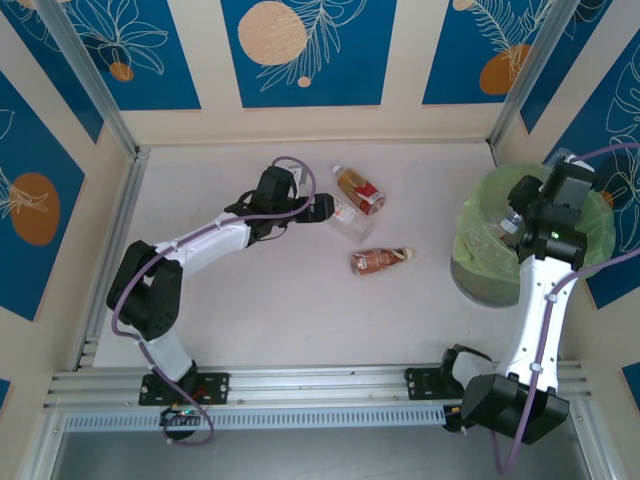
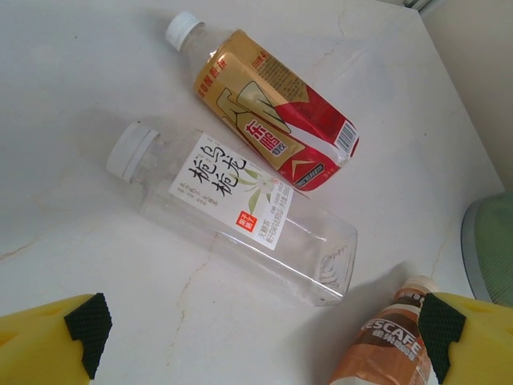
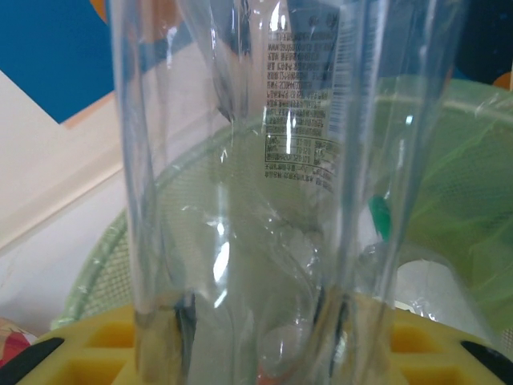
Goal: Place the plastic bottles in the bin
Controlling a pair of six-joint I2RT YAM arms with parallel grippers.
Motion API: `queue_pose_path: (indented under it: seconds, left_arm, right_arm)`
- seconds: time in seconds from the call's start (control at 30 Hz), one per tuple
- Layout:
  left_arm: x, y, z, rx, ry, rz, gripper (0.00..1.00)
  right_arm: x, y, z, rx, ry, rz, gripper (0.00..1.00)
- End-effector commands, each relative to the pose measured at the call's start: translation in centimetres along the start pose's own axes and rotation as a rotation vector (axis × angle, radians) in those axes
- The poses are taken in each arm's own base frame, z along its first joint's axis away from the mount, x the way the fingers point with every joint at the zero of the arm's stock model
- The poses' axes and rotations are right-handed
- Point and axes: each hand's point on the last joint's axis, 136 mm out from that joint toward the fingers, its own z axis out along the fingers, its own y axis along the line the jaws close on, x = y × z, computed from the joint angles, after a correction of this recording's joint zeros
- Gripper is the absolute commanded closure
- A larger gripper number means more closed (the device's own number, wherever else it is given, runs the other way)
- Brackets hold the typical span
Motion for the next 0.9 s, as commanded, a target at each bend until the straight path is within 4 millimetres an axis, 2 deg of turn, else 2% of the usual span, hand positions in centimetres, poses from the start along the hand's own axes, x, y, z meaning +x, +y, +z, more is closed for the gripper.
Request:
queue_pose_path:
  seconds: [0.0, 0.07, 0.13, 0.27, 0.37, 0.63, 0.8, 0.87]
  left_arm:
    - [-0.4, -0.5, -0.1, 0.02, 0.013, -0.002, 0.0]
    - [-0.4, -0.7, -0.1, 0.029, 0.016, 0.0, 0.0]
    - [-0.4, -0.7, -0.1, 0.031, 0.018, 0.003, 0.0]
    - [-0.2, -0.6, -0.1, 0.029, 0.023, 0.005, 0.0]
    - [0.0, -0.6, -0.3, 0.034, 0.02, 0.006, 0.0]
    - [0.4, -0.2, -0.3, 0.026, 0.021, 0.009, 0.0]
    - [0.4, -0.4, -0.1, 0.036, 0.025, 0.002, 0.0]
    - [0.4, -0.3, 0.0, 0.036, 0.026, -0.002, 0.0]
  right_arm:
    - [-0.2, -0.4, 0.9, 0.015, -0.025, 0.009, 0.62]
    - [0.3, 0.0, 1.3, -0.006, -0.013, 0.009, 0.61]
    - [0.8, 0.2, 1.8, -0.022, 0.01, 0.015, 0.55]
    - [1.6, 0.9, 2.1, -0.058, 0.06, 0.016, 0.31]
    - [1.4, 0.7, 1.9, -0.047, 0.062, 0.027, 0.21]
    - [-0.7, 0.7, -0.3, -0.042, -0.025, 0.054, 0.1]
    - [-1.1, 0.9, -1.6, -0.063, -0.052, 0.061, 0.0]
    - [-1.2, 1.0, -2.2, -0.068, -0.053, 0.065, 0.0]
